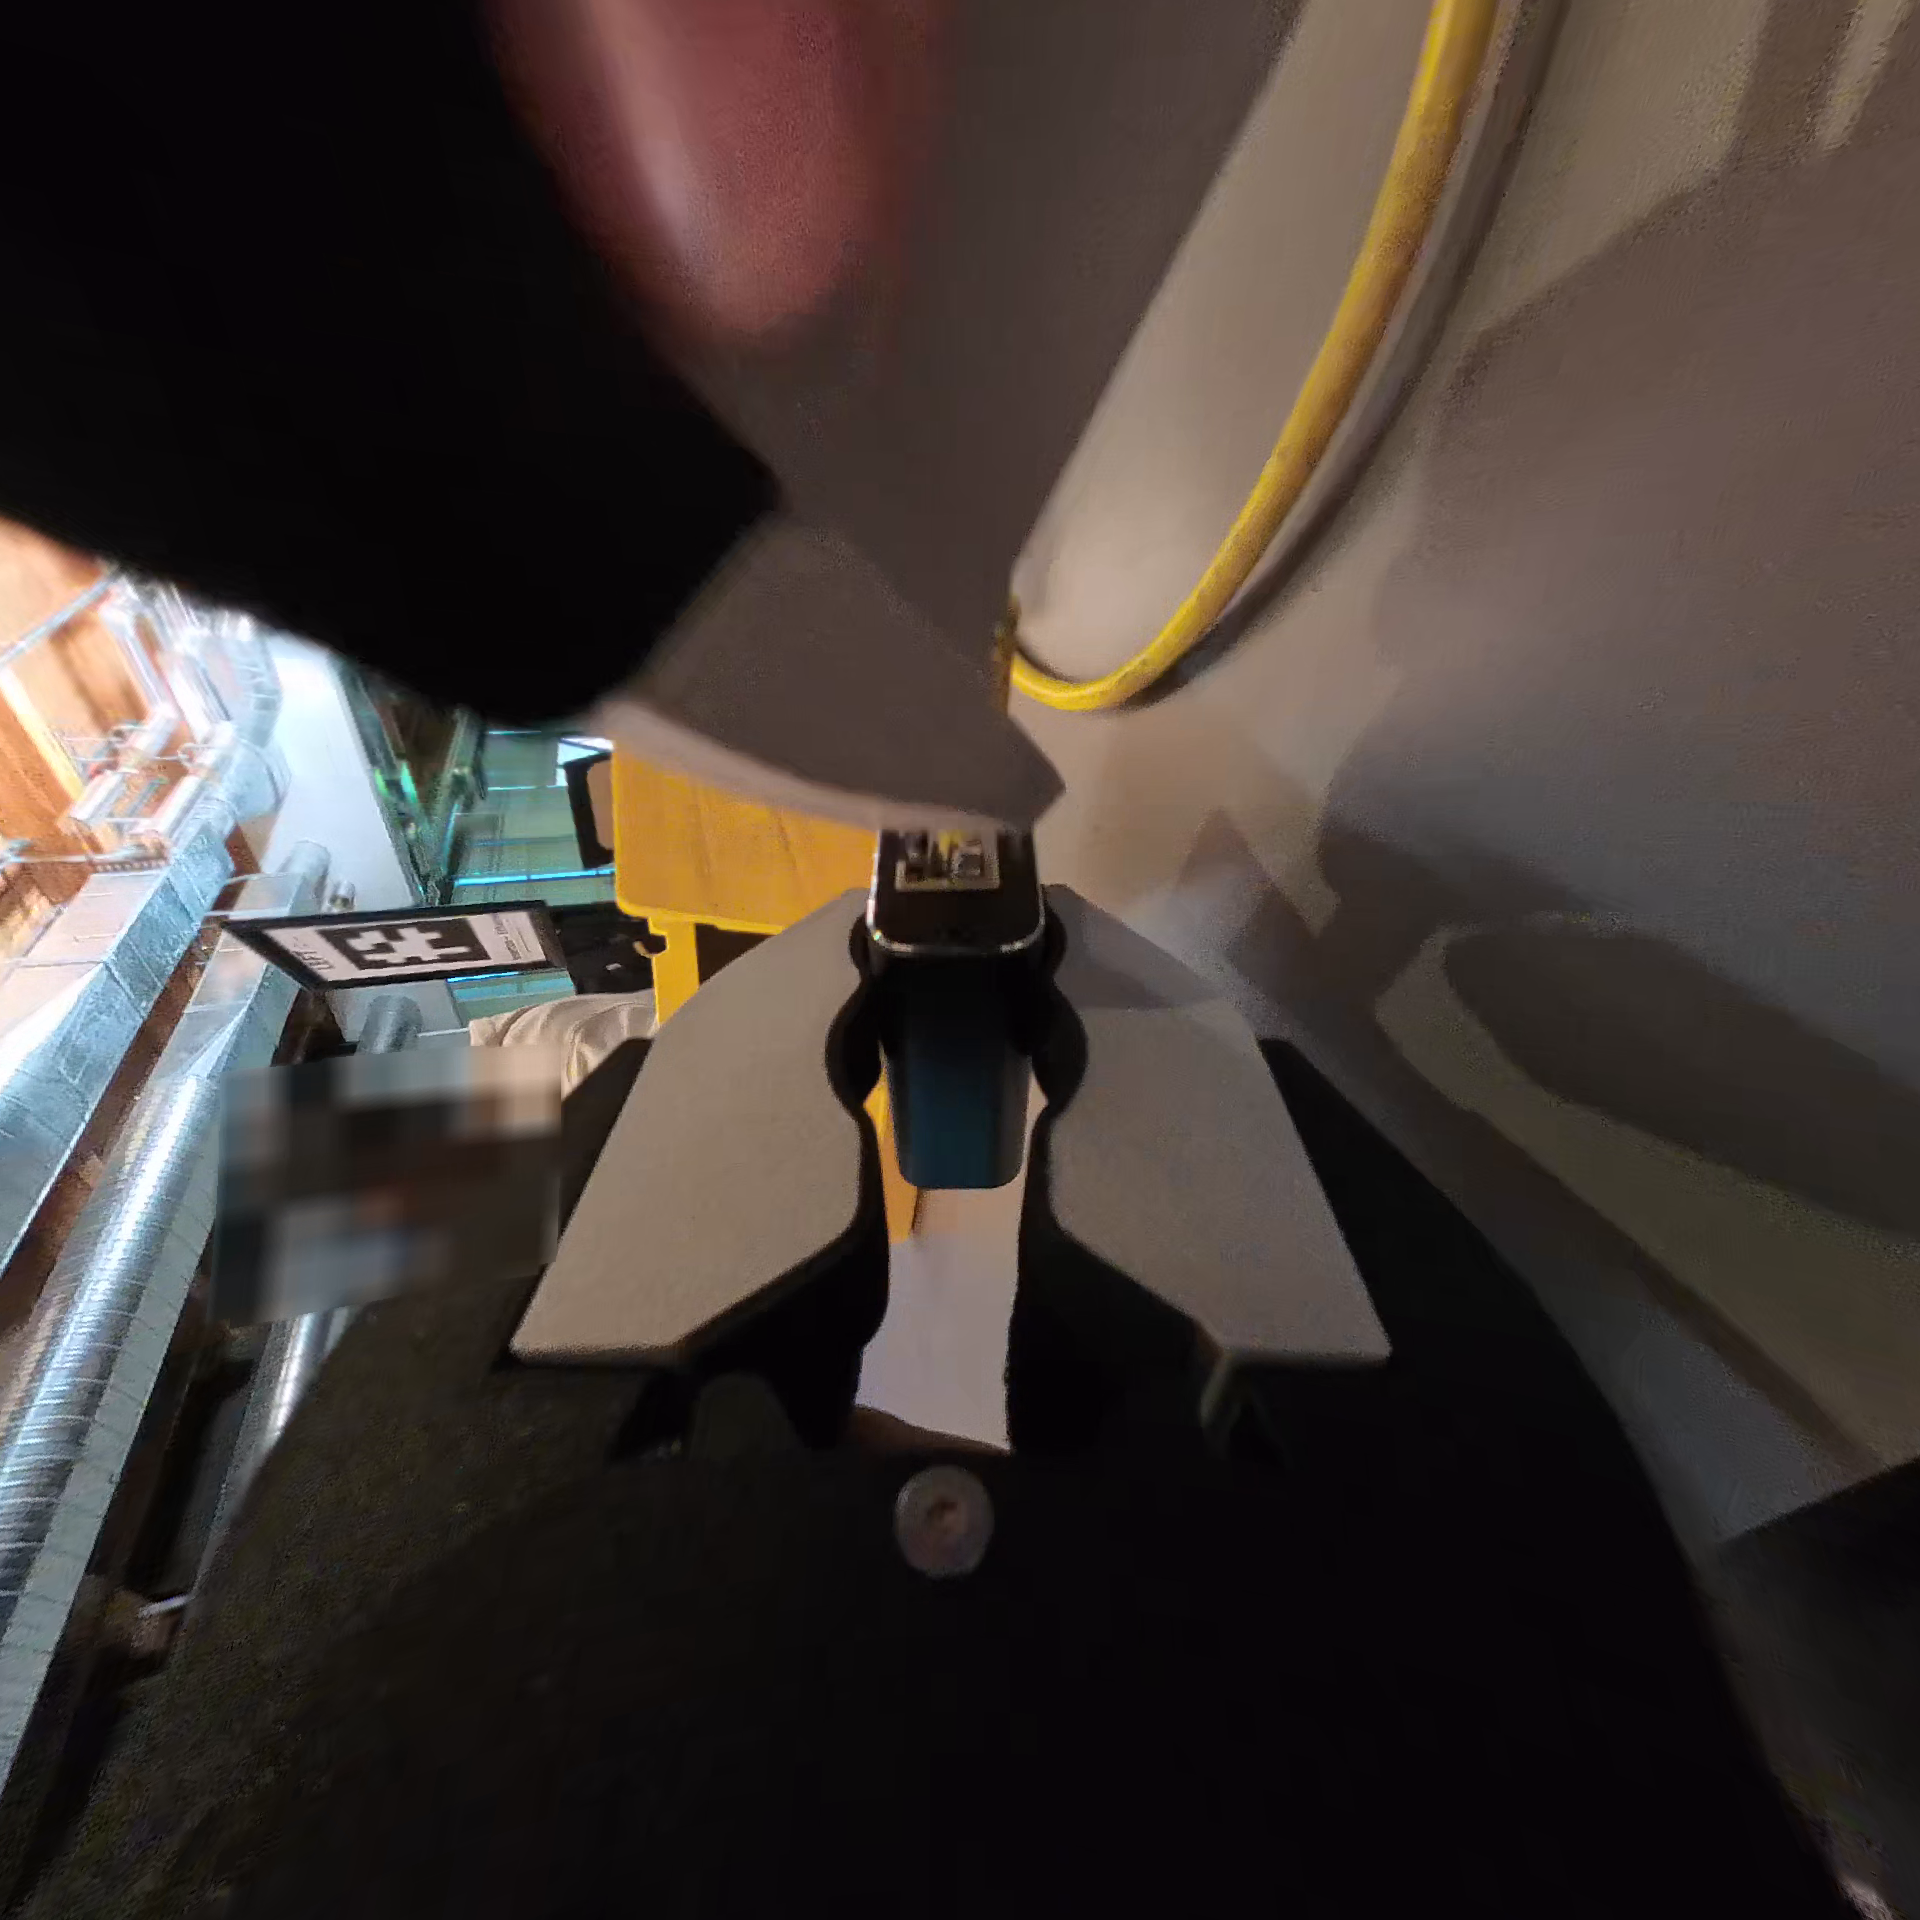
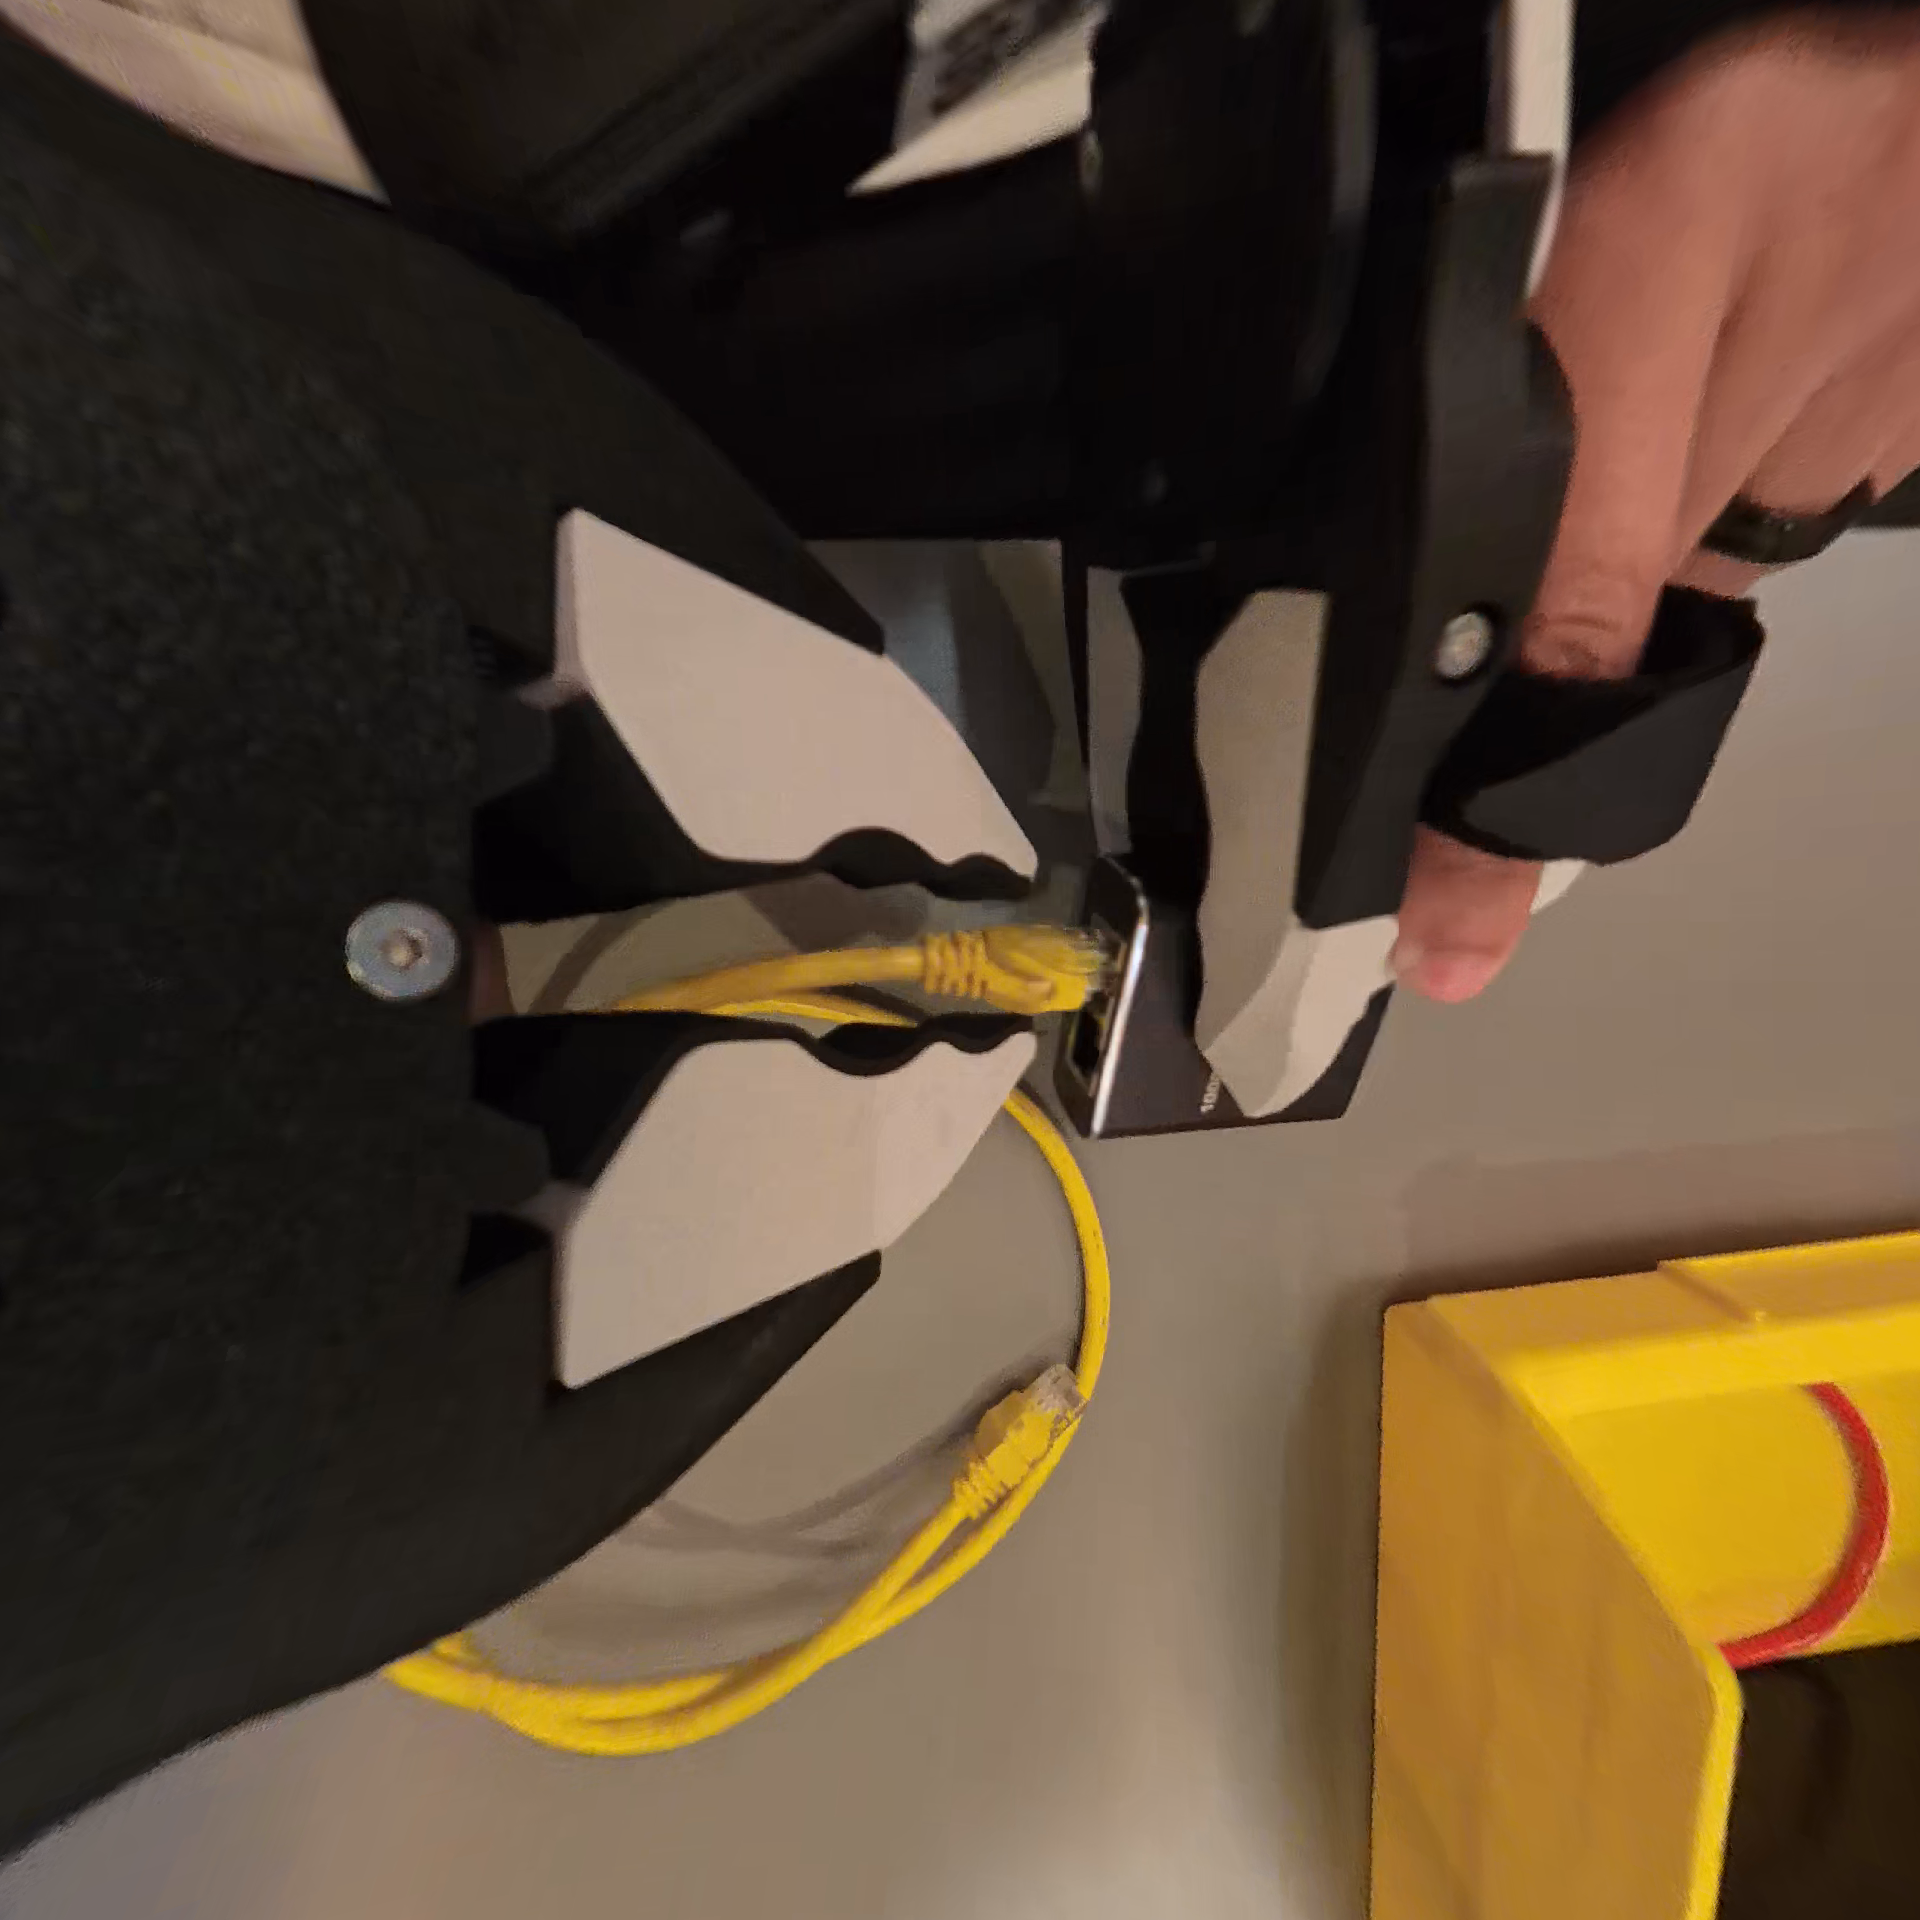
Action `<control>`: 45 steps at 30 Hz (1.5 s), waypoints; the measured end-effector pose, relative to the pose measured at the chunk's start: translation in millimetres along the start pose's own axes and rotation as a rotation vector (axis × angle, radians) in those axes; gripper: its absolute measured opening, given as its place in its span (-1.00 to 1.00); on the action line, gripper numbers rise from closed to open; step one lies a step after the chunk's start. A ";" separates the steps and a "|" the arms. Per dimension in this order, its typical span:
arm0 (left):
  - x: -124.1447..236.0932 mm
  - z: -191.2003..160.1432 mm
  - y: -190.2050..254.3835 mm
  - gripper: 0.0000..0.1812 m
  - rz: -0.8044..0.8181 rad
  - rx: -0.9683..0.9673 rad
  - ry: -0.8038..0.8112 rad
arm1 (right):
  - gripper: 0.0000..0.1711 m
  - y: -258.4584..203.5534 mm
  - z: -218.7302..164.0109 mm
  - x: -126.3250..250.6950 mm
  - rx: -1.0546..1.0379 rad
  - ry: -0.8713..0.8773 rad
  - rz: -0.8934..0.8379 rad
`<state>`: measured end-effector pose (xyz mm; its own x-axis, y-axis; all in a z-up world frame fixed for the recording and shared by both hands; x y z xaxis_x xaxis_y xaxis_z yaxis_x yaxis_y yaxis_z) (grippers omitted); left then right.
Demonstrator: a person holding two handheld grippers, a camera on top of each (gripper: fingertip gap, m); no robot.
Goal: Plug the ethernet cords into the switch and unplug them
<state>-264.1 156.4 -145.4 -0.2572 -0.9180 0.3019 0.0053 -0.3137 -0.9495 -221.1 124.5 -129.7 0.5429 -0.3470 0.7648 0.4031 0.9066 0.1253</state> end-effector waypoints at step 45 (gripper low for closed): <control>-39.6 -25.8 -41.5 -0.73 -0.070 0.424 0.028 | -0.78 73.2 -96.1 219.2 -0.551 0.533 -0.437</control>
<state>-279.1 212.1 -120.1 -0.2967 -0.8861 0.3560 0.3821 -0.4518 -0.8061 -1.8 91.6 -13.6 0.4732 -0.8261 0.3059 0.8783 0.4695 -0.0907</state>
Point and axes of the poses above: each gripper's, where its closed fingertips meet, x back along the fingers, z out of its top, y = z × x across the jaws, the point moved 2 cm from there along x, back along the fingers, and after that the axes turned 2 degrees about z, right-handed, at the moved point
